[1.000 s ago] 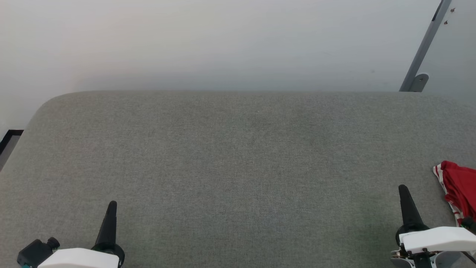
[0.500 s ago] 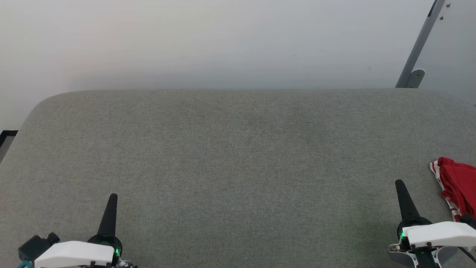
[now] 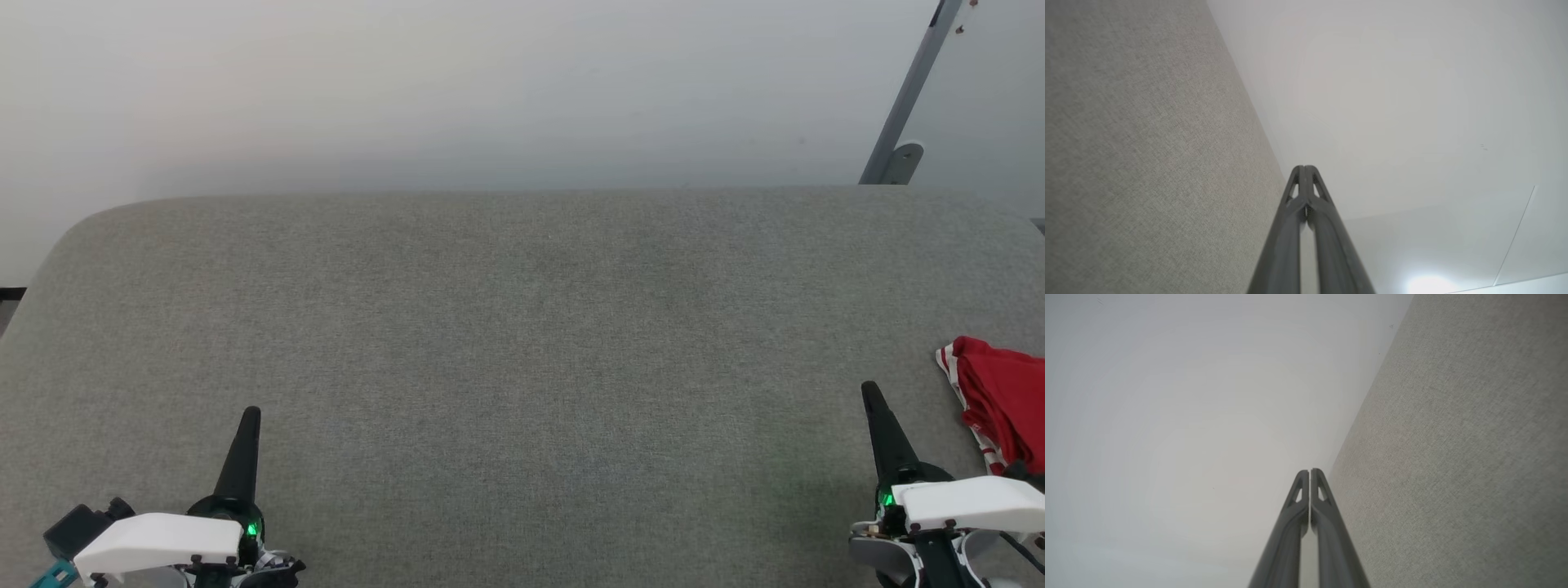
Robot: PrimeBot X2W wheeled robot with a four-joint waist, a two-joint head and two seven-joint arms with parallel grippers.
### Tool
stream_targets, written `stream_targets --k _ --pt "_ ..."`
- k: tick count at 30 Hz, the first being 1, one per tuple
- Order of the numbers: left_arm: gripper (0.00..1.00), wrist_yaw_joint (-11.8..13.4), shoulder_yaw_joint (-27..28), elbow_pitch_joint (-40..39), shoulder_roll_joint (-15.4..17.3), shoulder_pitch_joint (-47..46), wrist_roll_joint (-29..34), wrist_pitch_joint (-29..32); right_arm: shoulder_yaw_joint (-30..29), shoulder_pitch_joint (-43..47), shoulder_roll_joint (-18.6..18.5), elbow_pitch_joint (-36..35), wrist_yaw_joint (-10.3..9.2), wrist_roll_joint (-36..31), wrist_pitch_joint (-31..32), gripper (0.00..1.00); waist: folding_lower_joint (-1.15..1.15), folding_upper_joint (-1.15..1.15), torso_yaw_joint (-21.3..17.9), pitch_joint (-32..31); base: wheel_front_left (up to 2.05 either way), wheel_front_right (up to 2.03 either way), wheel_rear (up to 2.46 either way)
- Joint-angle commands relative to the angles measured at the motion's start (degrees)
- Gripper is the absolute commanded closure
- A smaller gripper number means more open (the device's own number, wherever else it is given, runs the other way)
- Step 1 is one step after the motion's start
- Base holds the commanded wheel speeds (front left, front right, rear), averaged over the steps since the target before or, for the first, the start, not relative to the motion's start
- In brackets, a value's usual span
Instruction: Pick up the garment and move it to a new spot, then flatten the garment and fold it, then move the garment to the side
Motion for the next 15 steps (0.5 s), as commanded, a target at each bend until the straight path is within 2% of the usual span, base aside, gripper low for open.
stream_targets --k 1,15 --pt "1.00 0.1 0.4 -0.1 0.0 -1.2 -1.5 0.5 0.1 -1.1 0.1 -0.5 0.02 1.3 0.4 1.00 0.00 0.00 -0.1 0.1 0.00 0.00 0.00" --pt "1.00 0.1 1.2 0.4 -1.0 -2.8 -6.2 2.2 0.3 -1.8 0.3 -0.6 0.01 7.5 2.1 1.00 0.00 0.00 -0.8 0.6 0.00 0.00 0.00"
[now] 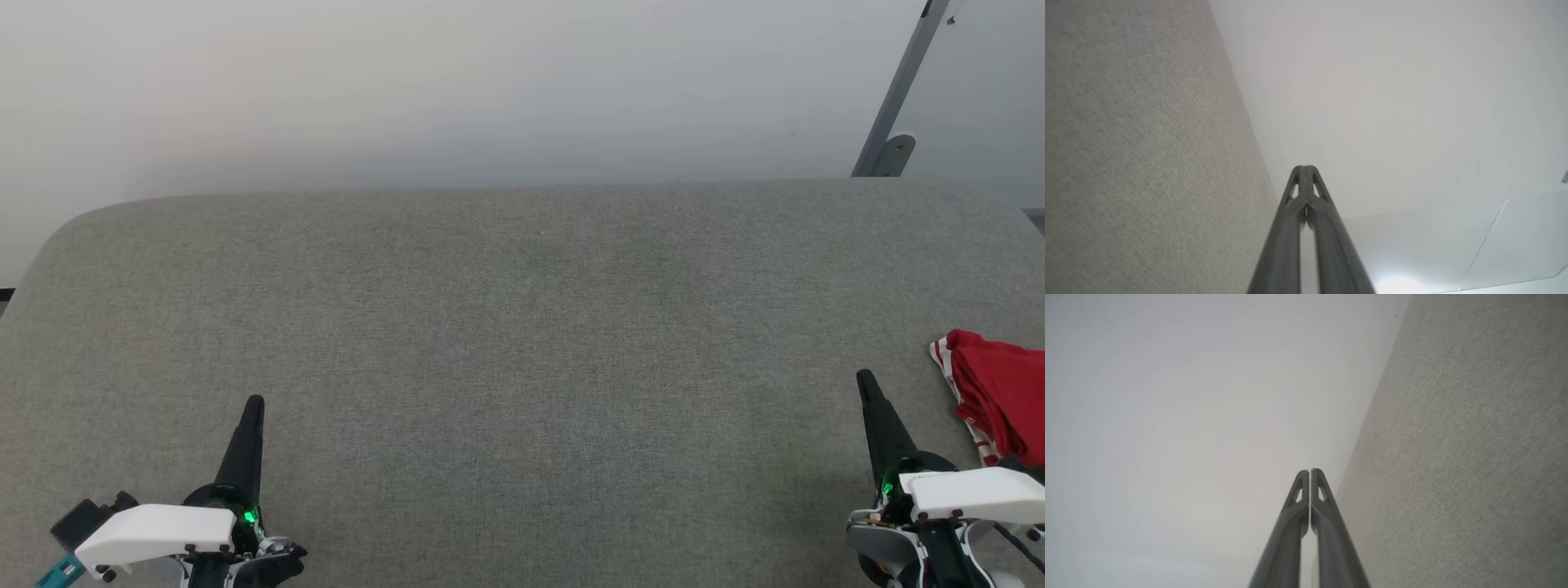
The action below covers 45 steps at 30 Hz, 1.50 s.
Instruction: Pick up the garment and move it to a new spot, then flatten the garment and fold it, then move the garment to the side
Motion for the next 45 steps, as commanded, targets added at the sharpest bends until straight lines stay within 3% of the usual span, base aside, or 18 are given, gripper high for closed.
stream_targets --k 1,25,45 --pt "1.00 0.1 0.4 -0.1 0.0 -1.5 -0.9 0.5 0.1 -0.8 0.1 -0.4 0.01 1.3 0.5 1.00 0.00 0.00 -0.1 0.1 0.00 0.00 0.00" --pt "1.00 0.1 1.6 0.7 -1.5 -3.4 -7.8 2.9 0.3 -1.9 0.3 -0.4 0.00 9.9 2.7 1.00 0.00 0.00 -1.3 0.9 0.00 0.00 0.00" --pt "1.00 0.1 1.7 0.7 -1.6 -3.3 -7.5 3.0 0.3 -1.7 0.3 -0.4 0.00 9.7 2.6 1.00 0.00 0.00 -1.3 0.9 0.00 0.00 0.00"
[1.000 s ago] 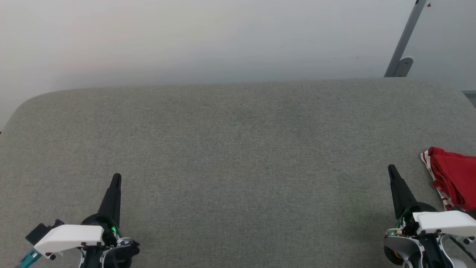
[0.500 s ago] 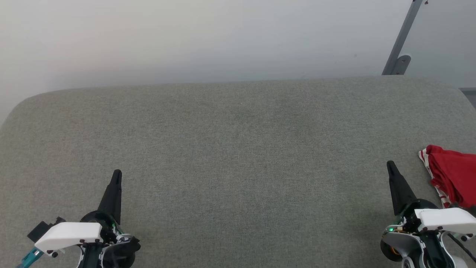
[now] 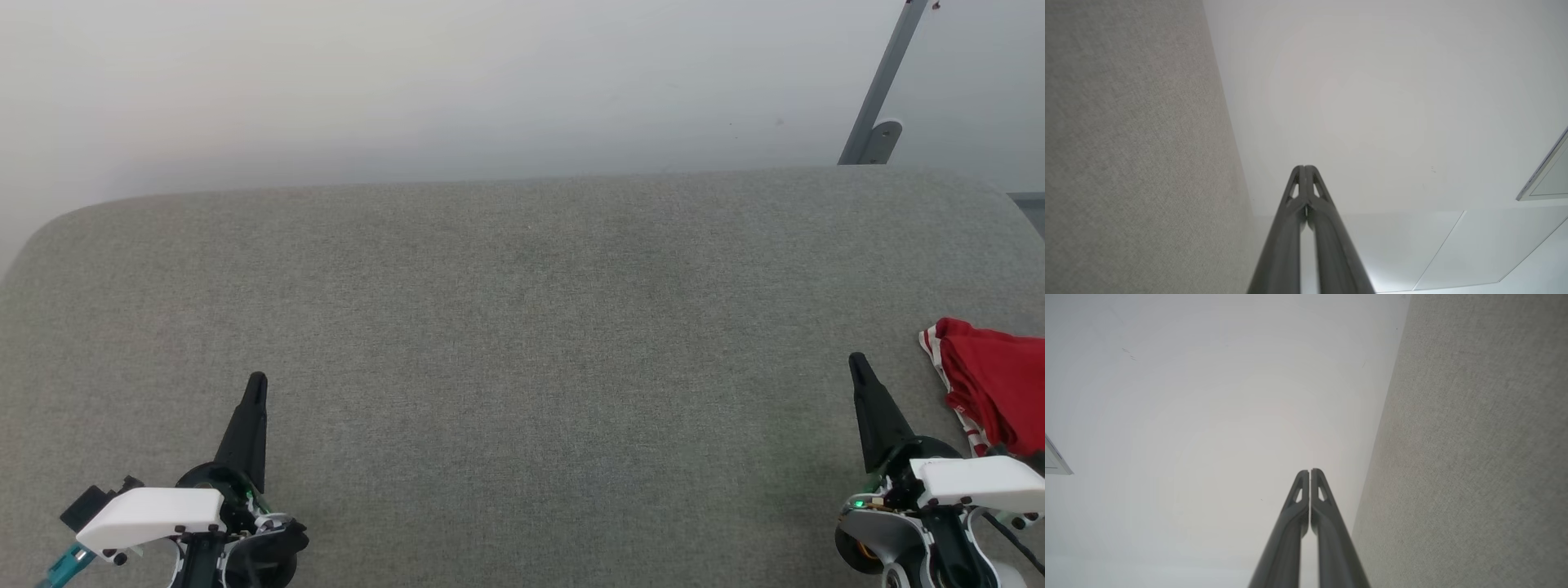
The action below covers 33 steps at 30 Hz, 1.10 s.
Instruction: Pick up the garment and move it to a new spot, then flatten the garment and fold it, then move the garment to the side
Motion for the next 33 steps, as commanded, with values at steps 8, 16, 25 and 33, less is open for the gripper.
stream_targets --k 8,16,25,33 --pt "1.00 0.1 0.2 0.0 -0.1 -0.6 0.1 0.3 0.0 -0.3 0.1 -0.1 0.00 0.2 0.1 1.00 0.00 0.00 0.0 0.0 0.00 0.00 0.00" --pt "1.00 0.1 0.2 0.0 -0.1 -0.7 0.1 0.3 0.0 -0.3 0.1 -0.1 0.00 0.2 0.1 1.00 0.00 0.00 0.0 0.0 0.00 0.00 0.00" --pt "1.00 0.1 0.3 0.0 -0.1 -0.7 0.2 0.3 0.0 -0.3 0.1 -0.1 0.00 0.2 0.1 1.00 0.00 0.00 0.0 0.0 0.00 0.00 0.00" --pt "1.00 0.1 0.3 0.0 -0.2 -0.7 0.2 0.3 0.1 -0.2 0.1 -0.1 0.00 0.2 0.1 1.00 0.00 0.00 0.0 0.0 0.00 0.00 0.00"
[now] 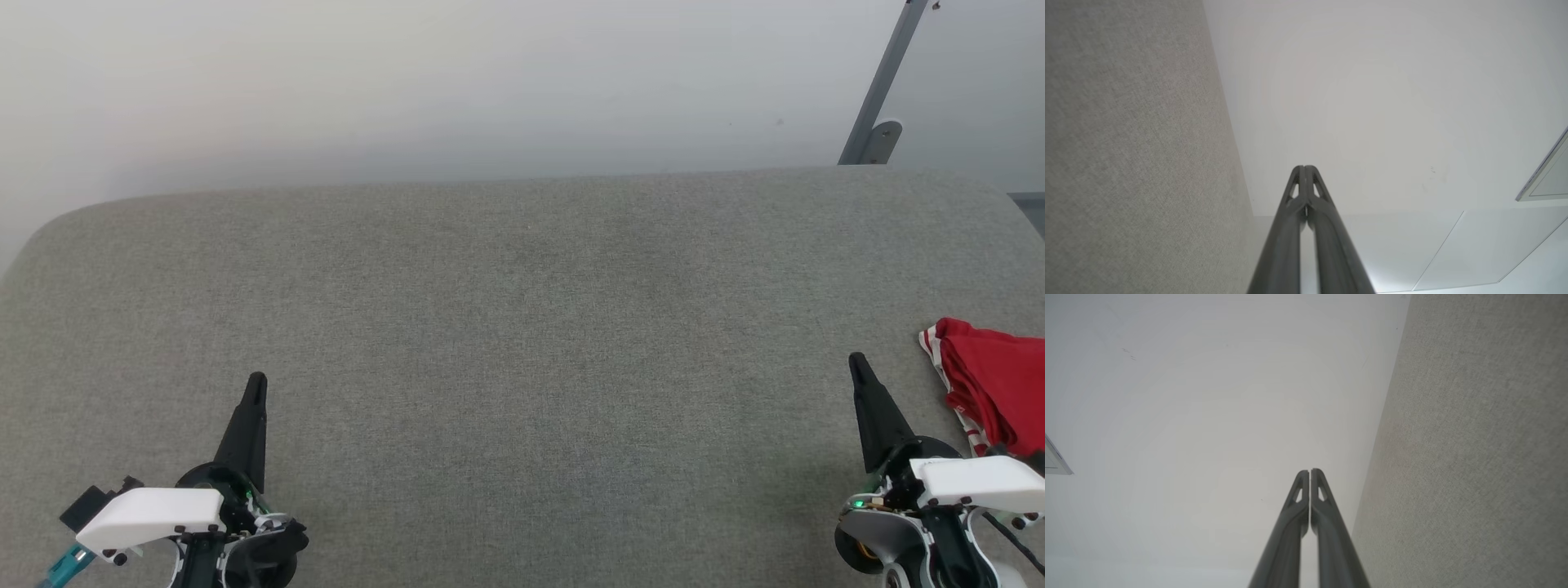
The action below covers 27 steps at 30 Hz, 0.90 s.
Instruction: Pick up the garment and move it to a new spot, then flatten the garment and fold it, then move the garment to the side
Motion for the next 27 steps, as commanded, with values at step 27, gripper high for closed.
stream_targets --k 27 --pt "1.00 0.1 0.2 0.0 -0.1 -0.7 0.3 0.2 0.0 -0.2 0.1 -0.1 0.00 0.2 0.1 1.00 0.00 0.00 0.0 0.0 0.00 0.00 0.00"
